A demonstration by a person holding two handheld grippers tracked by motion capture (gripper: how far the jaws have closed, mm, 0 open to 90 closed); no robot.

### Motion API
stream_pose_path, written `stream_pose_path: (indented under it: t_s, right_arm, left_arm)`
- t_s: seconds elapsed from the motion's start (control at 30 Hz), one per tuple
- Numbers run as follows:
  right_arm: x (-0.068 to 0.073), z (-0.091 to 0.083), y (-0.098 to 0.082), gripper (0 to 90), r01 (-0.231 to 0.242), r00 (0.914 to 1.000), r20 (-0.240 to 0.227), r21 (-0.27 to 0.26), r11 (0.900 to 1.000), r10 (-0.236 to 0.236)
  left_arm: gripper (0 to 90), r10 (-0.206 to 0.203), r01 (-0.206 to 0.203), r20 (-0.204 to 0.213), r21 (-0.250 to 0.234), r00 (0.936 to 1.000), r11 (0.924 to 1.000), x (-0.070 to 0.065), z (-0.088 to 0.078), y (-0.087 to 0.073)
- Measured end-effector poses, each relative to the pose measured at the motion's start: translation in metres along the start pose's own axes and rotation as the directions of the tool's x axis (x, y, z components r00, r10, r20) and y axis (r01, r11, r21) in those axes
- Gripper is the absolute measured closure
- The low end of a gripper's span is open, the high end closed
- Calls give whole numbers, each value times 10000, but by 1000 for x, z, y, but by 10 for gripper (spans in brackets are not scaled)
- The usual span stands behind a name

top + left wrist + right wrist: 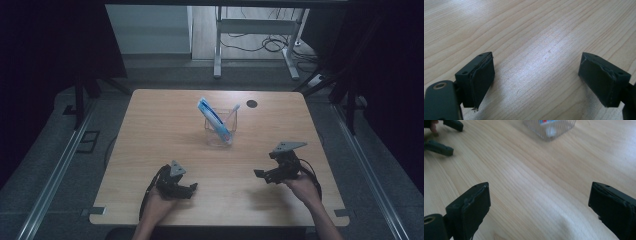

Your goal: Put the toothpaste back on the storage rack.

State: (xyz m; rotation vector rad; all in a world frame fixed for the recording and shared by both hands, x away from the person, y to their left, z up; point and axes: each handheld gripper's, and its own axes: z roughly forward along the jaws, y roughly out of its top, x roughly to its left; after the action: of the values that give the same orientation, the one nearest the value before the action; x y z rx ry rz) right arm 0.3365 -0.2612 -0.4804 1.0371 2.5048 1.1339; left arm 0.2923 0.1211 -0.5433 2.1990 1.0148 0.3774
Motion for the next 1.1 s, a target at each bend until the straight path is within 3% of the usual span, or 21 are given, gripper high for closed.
stream_pose_path:
  t_s: [0.8,1.03,1.1]
  right_arm:
    - [4,16,-61,42,-298,9990,338,357,9989,286]
    - [6,19,-68,40,-42,9985,538,0,10000,42]
    - [8,19,-69,43,243,9969,750,100,9997,-249]
  left_arm:
    - [137,-40,40,-7,-72,10000,10000,0,0,0]
    - [137,-79,78,-27,-69,10000,9999,-1,0,0]
    - [137,-77,77,-26,-68,10000,9999,-1,0,0]
